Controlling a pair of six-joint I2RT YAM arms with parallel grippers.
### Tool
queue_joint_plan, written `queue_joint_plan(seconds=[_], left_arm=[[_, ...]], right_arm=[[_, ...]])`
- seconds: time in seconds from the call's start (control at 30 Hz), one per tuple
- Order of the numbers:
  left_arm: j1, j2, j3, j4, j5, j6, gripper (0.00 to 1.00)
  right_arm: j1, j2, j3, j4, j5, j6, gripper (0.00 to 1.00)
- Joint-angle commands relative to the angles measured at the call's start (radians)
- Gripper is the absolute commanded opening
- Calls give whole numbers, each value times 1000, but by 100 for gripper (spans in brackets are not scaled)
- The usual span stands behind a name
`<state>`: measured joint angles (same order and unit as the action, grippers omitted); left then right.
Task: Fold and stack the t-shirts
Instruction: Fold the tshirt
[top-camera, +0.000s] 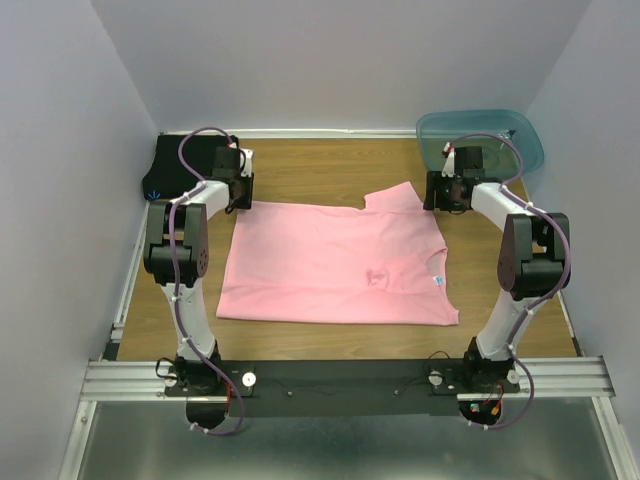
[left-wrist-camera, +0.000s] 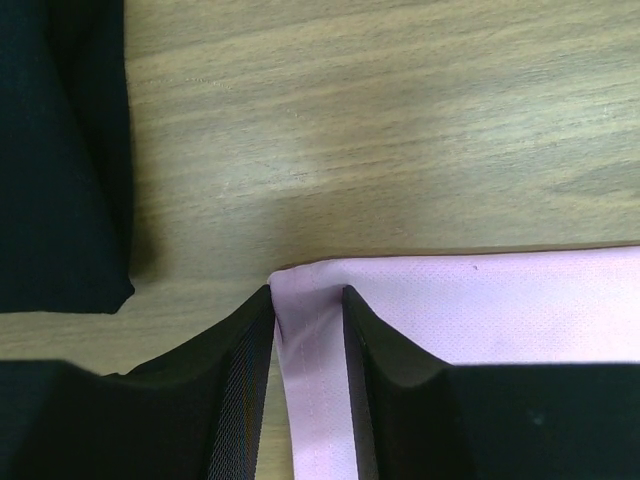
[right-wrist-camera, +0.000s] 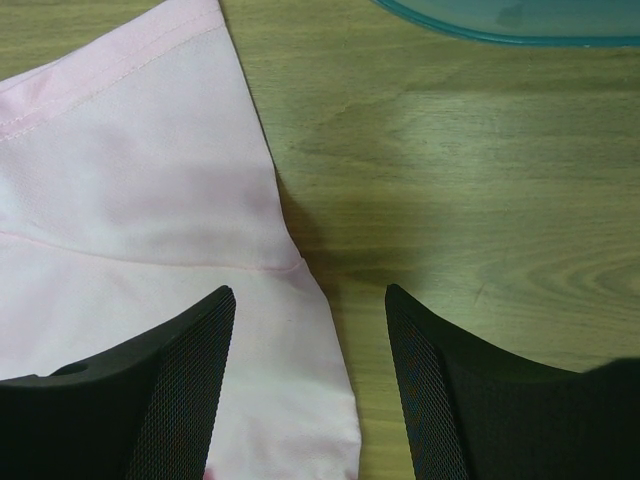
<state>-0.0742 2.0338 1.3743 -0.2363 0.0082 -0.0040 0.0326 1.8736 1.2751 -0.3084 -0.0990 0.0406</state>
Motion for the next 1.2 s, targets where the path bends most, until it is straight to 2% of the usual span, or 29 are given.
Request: queue_joint_plan(seconds=[0.0,0.23,0.43,0.5,0.57,0.63,0.67,0.83,0.9,1.03,1.17], left_arm=[[-3,37,-30,-113,-14,-53,42],[-3,37,-35,-115,-22,-76,43],[-3,45,-23,-120,-24,-71,39],[-3,46,-21,-120,-24,-70,35],[-3,46,-23,-120,-24,-67,24],[-2,45,-23,-118,-24,-67,22],[-1,45,-21,-118,-22,-64,16],[-3,46,-21,-120,-22,-62,5],[-3,45,-21,-118,-20,-60,4],[-3,43,-24,-113,-22,-59,4],[-3,40,-27,-112,-22,-60,0]], right_arm=[[-2,7,17,0,30,24,70],[-3,10,-2,5,57,68,70],[-2,62,39,12,55,55,70],[-2,81,59,14,21,47,68],[-2,97,66,14,-30,32,67],[-2,101,64,14,-51,18,66],[-2,102,61,15,-65,12,65],[-2,108,49,14,-71,-1,62],[-3,120,49,14,-68,1,58],[-2,139,49,14,-76,-1,43],[-3,156,47,14,-88,-11,37]])
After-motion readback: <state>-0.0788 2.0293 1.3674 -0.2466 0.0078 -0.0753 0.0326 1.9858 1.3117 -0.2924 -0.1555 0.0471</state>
